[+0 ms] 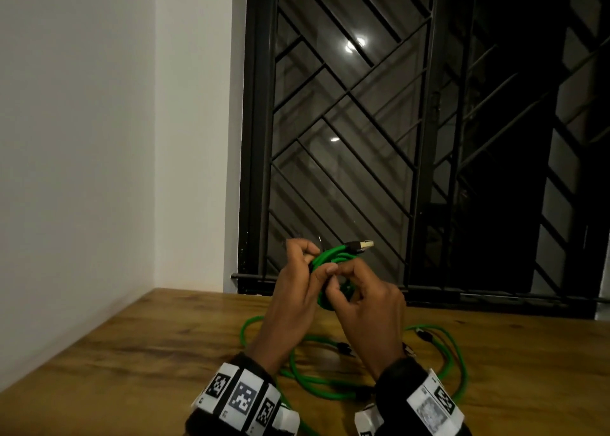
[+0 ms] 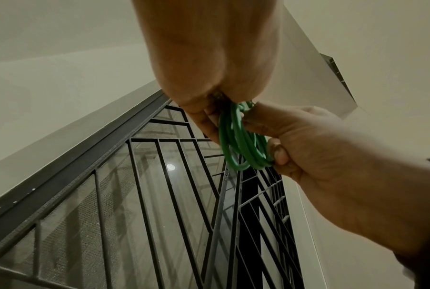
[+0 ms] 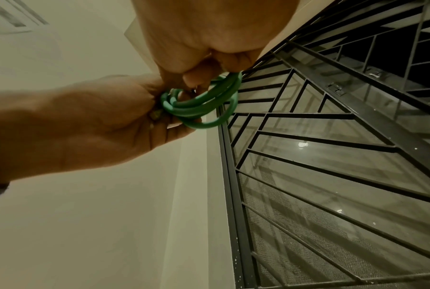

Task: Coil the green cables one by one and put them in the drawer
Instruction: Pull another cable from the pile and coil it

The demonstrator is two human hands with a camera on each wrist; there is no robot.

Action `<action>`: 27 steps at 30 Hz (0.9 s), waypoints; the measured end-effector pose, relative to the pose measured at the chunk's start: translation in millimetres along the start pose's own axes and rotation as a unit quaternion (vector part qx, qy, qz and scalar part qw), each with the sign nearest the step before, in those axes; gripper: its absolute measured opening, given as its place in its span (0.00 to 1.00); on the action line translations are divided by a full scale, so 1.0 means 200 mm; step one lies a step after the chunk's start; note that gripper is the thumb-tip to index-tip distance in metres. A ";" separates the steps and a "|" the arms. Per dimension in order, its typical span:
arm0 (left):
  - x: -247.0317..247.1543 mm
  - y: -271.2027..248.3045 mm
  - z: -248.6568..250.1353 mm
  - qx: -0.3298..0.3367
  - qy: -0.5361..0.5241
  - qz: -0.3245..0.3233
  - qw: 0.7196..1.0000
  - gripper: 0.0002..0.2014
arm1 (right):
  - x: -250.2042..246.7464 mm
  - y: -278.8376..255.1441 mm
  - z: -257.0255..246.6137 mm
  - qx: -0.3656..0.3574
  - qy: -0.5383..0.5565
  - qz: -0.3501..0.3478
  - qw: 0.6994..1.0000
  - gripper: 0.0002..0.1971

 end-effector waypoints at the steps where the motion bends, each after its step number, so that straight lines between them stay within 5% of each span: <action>1: 0.00 0.00 0.01 0.006 -0.008 0.001 1.000 0.13 | 0.00 0.00 -0.01 -0.003 -0.001 -0.001 1.000 0.07; 7: -0.01 0.00 0.06 -0.013 -0.067 0.001 0.998 0.09 | 0.00 -0.01 -0.01 -0.028 0.014 0.036 0.999 0.10; 14: 0.01 0.06 0.00 -0.149 -0.251 -0.025 0.956 0.15 | 0.00 -0.01 -0.01 -0.046 0.006 0.028 0.999 0.05; 27: 0.02 0.01 -0.01 -0.113 -0.129 0.008 0.985 0.08 | -0.05 0.02 -0.03 -0.014 -0.040 0.052 0.998 0.07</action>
Point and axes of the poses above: each hand's wrist, its own y-axis towards the middle knuckle, its own x-axis out of the palm, z = x × y, the point moved 3 cm from there along y, towards the middle knuckle, and after that the axes turned 3 degrees about y, right-handed, at the moved point
